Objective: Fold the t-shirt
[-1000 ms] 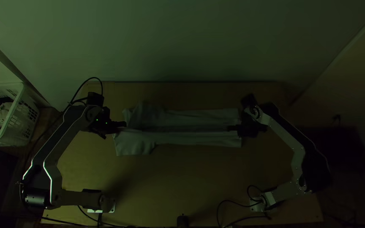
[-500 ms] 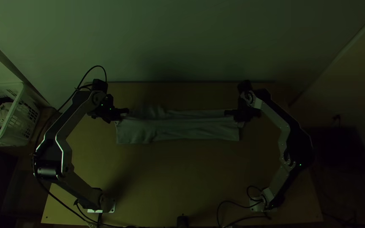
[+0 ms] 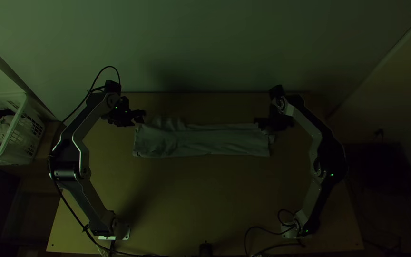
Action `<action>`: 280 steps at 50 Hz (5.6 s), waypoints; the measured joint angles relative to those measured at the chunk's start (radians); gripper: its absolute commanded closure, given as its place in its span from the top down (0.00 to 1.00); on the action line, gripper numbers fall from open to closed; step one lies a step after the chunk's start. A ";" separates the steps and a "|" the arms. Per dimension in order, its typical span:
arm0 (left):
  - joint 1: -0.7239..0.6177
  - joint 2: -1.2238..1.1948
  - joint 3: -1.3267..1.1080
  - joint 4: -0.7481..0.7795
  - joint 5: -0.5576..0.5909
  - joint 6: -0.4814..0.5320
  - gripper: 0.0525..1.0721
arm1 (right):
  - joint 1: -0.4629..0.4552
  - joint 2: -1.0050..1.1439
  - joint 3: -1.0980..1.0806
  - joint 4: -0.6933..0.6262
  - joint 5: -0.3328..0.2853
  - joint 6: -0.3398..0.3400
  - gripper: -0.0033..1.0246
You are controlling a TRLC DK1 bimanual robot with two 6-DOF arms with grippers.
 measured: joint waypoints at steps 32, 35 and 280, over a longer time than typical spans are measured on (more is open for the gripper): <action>0.330 -0.144 -0.333 0.116 0.549 0.233 0.96 | -0.068 -0.284 -0.009 0.048 -0.051 0.018 0.96; 0.349 -0.144 -0.378 0.116 0.576 0.269 0.96 | -0.064 -0.302 -0.011 0.050 -0.052 0.018 0.96; -0.754 0.323 0.571 -0.252 -0.078 -0.055 0.96 | -0.192 -0.795 -0.673 0.341 0.006 -0.106 0.96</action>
